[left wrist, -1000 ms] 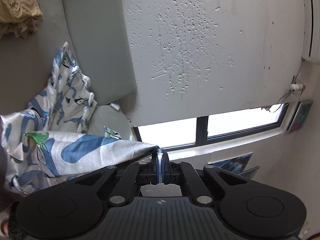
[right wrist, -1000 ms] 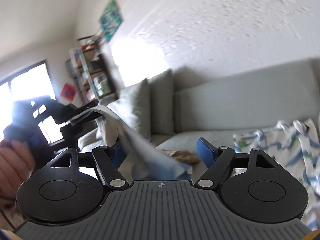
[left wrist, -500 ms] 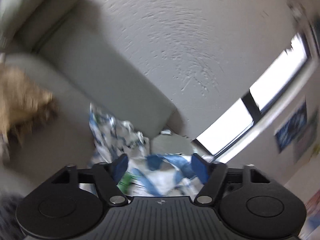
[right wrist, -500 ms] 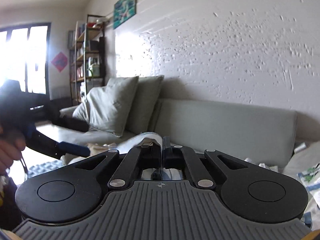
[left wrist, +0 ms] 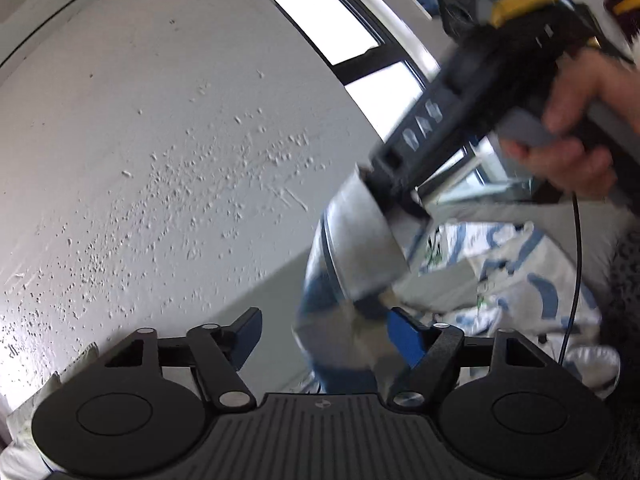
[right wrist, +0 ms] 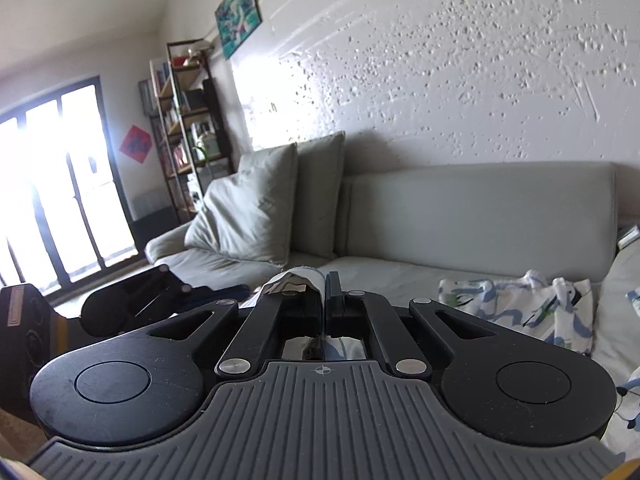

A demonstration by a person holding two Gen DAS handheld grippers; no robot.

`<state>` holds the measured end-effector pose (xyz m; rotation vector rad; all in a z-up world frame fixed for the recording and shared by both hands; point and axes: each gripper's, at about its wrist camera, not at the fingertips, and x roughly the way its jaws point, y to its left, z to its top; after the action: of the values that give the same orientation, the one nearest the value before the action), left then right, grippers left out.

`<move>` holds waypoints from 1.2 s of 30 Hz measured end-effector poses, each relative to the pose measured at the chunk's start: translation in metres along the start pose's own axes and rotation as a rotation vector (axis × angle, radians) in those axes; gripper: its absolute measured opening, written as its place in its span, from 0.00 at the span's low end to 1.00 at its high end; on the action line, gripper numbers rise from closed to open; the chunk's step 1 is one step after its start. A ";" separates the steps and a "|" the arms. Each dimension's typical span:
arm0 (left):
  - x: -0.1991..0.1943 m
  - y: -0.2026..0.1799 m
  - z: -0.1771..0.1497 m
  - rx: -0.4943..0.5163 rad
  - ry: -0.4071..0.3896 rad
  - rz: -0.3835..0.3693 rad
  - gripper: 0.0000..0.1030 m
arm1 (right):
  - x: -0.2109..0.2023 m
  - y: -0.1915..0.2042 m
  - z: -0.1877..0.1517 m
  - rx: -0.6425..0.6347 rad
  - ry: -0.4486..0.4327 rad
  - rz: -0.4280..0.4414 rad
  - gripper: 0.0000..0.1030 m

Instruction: Fold clothes

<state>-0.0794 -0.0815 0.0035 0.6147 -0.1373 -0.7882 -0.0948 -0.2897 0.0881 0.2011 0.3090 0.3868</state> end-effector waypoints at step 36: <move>0.006 0.307 -0.115 -0.515 0.501 0.923 0.06 | 0.048 -0.051 -0.086 0.609 0.229 -0.099 0.78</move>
<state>0.1548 0.1337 0.0816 0.1878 0.2327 0.2415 -0.0638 -0.3051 -0.0170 0.7377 0.6572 0.2077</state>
